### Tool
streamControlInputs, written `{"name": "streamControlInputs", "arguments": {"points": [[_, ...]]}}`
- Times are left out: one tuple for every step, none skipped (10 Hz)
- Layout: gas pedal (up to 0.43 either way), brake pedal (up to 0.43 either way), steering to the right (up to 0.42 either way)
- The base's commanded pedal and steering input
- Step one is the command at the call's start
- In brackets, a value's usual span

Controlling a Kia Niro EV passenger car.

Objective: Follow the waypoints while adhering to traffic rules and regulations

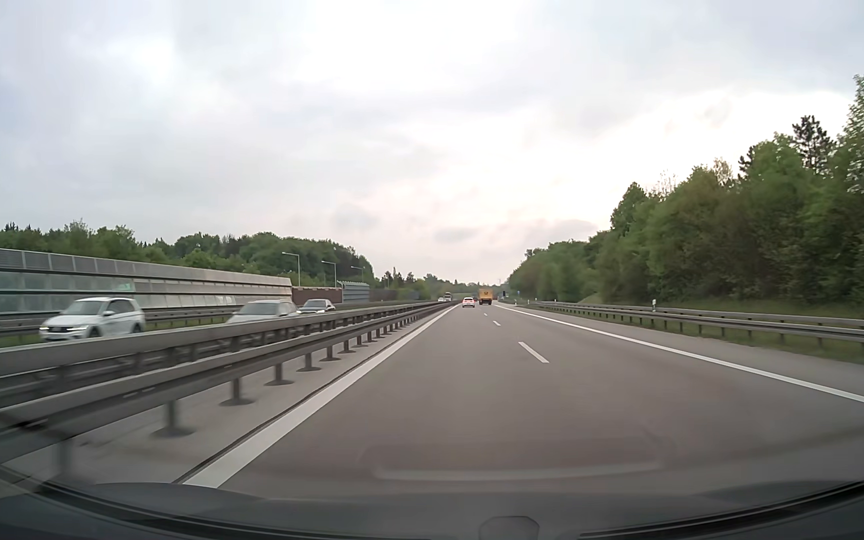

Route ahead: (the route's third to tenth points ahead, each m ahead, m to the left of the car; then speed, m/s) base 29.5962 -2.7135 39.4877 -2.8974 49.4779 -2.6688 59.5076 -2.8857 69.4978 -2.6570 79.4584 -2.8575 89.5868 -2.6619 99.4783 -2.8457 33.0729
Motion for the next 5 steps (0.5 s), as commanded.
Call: {"name": "streamControlInputs", "arguments": {"points": [[0.138,0.000,-0.001],[0.138,0.000,-0.001],[0.150,0.000,-0.001],[0.150,0.000,-0.001],[0.157,0.000,-0.001]]}}
